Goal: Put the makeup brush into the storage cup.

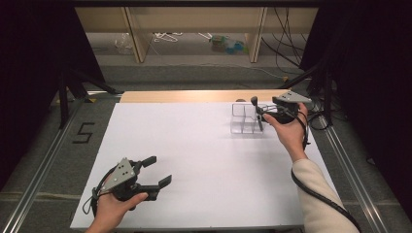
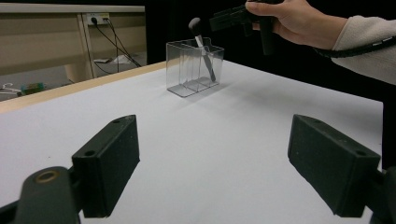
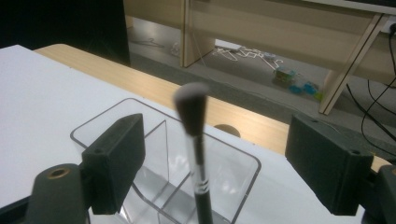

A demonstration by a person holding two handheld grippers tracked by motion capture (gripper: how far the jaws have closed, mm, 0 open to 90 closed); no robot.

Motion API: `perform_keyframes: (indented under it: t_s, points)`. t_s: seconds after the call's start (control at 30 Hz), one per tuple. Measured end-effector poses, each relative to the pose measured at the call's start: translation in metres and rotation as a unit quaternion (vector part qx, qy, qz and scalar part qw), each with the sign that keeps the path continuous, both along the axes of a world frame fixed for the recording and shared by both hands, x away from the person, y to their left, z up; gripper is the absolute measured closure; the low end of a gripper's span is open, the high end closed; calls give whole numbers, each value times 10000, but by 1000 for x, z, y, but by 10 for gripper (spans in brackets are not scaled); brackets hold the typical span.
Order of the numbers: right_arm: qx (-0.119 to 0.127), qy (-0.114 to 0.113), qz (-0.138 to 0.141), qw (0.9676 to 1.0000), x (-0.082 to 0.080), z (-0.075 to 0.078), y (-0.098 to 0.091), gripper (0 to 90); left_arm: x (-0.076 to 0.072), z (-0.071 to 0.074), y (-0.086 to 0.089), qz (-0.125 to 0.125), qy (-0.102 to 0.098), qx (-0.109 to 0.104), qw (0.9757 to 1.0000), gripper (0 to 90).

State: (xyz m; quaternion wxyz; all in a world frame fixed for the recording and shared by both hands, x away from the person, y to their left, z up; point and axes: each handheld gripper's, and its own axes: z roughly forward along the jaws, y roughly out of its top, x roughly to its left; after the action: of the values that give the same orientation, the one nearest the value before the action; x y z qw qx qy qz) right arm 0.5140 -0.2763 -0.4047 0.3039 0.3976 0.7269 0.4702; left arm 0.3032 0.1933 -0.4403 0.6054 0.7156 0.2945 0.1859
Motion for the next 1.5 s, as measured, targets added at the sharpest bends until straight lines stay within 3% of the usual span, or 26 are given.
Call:
perform_keyframes:
  t_s: [0.1, 0.47, 0.8, 0.93, 1.17, 1.5]
  points:
    - [47, -30, 42, 10000, -1, 1, -1, 199, 0, 0, 0, 5, 1, -7, 10000, 164]
    - [-135, 0, 290, 9995, -17, 14, -1, 197, 0, 0, 0, 32, 8, -36, 10000, 164]
    - [59, -1, 592, 9982, -42, 10, -9, 203, 0, 0, 0, 84, 42, -61, 9999, 163]
    - [146, 164, 784, 9967, -54, 6, -11, 203, 0, 0, 1, 60, -21, -4, 10000, 163]
    - [359, 101, 1014, 9941, -73, 5, -13, 203, 1, 0, 2, 79, -22, -13, 10000, 163]
    - [541, 179, 1515, 9868, -115, 1, -8, 210, 2, 0, 3, 128, -20, -18, 9999, 163]
